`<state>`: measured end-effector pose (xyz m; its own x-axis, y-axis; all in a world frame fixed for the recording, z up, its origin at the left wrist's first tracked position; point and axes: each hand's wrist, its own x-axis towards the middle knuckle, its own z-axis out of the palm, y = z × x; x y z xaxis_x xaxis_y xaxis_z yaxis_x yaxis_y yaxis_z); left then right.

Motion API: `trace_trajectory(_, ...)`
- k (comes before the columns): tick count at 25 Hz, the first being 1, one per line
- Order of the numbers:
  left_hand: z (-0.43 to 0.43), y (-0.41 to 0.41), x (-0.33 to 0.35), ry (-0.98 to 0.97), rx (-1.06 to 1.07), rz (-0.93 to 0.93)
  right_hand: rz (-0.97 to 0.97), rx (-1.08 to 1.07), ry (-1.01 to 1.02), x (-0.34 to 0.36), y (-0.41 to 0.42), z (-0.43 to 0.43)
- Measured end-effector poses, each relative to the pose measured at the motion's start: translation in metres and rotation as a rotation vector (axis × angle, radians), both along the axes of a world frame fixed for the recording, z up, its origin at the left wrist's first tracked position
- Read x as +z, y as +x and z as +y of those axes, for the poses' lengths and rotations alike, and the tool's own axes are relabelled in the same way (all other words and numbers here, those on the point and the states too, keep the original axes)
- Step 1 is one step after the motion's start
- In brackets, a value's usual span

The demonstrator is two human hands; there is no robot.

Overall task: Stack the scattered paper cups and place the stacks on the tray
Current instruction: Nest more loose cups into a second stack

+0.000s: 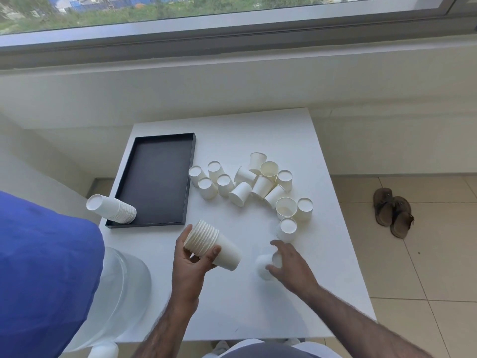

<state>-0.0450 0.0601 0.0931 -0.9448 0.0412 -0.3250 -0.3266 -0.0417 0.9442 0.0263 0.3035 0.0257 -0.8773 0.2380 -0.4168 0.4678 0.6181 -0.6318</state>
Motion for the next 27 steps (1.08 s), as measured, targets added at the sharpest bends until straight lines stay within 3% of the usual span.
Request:
trace_trajectory(3,0.001,-0.008,0.0,0.08,0.058,-0.015,0.018,-0.465,-0.993,0.032,-0.006,-0.01)
trace_trajectory(5,0.004,-0.012,0.001,0.124,0.084,-0.024,0.041,-0.534,-1.308,0.045,-0.008,-0.018)
trace_trajectory(12,0.019,-0.01,0.001,0.127,-0.057,-0.019,0.079,-0.564,-1.38,0.065,-0.02,-0.041)
trace_trajectory(16,0.024,-0.004,-0.003,0.181,0.008,-0.05,0.041,-0.477,-1.322,0.065,-0.026,-0.046)
trace_trajectory(19,0.023,-0.004,-0.005,0.161,0.023,-0.043,0.058,-0.418,-1.061,0.062,-0.035,-0.04)
trace_trajectory(20,0.022,-0.003,-0.005,0.128,0.005,-0.033,0.097,-0.442,-0.841,0.057,-0.039,-0.033)
trace_trajectory(22,0.019,0.0,-0.003,0.065,-0.044,-0.009,0.2,-0.423,-0.213,0.042,-0.047,-0.009)
trace_trajectory(24,0.015,0.002,-0.002,0.021,-0.095,0.011,0.163,-0.219,0.328,0.026,-0.052,0.018)
trace_trajectory(25,0.014,0.002,-0.002,0.003,-0.119,0.022,0.093,-0.11,0.485,0.019,-0.055,0.029)
trace_trajectory(27,0.011,0.003,0.0,-0.031,-0.152,0.042,-0.023,0.054,0.611,0.008,-0.059,0.042)
